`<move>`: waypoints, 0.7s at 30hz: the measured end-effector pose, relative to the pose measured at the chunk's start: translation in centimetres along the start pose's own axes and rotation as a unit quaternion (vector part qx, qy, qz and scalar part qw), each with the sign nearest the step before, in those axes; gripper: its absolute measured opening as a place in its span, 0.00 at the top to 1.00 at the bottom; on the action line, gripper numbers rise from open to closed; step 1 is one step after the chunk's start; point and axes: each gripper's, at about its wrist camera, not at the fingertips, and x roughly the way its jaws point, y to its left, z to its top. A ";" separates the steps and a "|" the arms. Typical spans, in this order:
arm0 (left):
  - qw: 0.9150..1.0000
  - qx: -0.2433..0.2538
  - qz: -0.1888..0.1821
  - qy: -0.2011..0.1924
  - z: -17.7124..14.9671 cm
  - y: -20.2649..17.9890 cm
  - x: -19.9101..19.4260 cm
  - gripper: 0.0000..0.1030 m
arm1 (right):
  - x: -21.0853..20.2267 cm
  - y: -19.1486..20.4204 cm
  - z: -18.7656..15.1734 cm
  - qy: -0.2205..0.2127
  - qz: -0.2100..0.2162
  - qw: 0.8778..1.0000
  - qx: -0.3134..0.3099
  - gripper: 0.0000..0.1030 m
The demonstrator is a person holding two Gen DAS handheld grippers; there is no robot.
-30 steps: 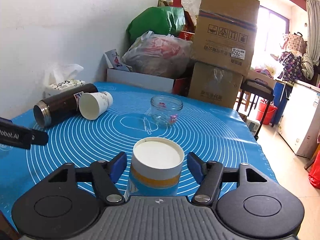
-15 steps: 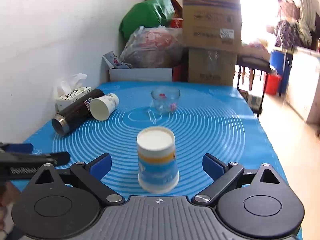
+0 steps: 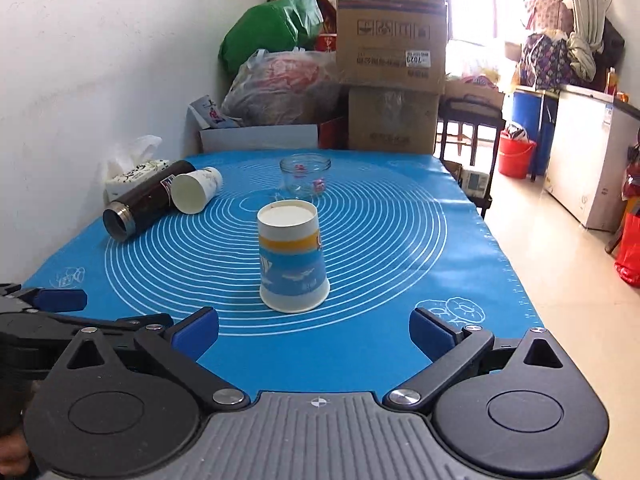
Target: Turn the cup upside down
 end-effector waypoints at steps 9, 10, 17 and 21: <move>1.000 0.011 0.008 0.002 -0.9 -0.5 -0.1 0.07 | -0.6 -0.2 -0.4 -0.004 0.007 1.000 0.003 0.00; 1.000 0.011 0.009 0.001 -1.0 -0.5 -0.1 0.07 | -0.6 -0.2 -0.5 -0.003 0.008 1.000 0.005 0.00; 1.000 0.016 0.013 -0.006 -1.1 -0.6 -0.3 0.07 | -0.5 -0.2 -0.6 0.000 0.006 1.000 0.002 0.00; 1.000 0.016 0.011 -0.004 -1.2 -0.6 -0.3 0.07 | -0.4 -0.1 -0.7 0.002 0.006 1.000 0.000 0.00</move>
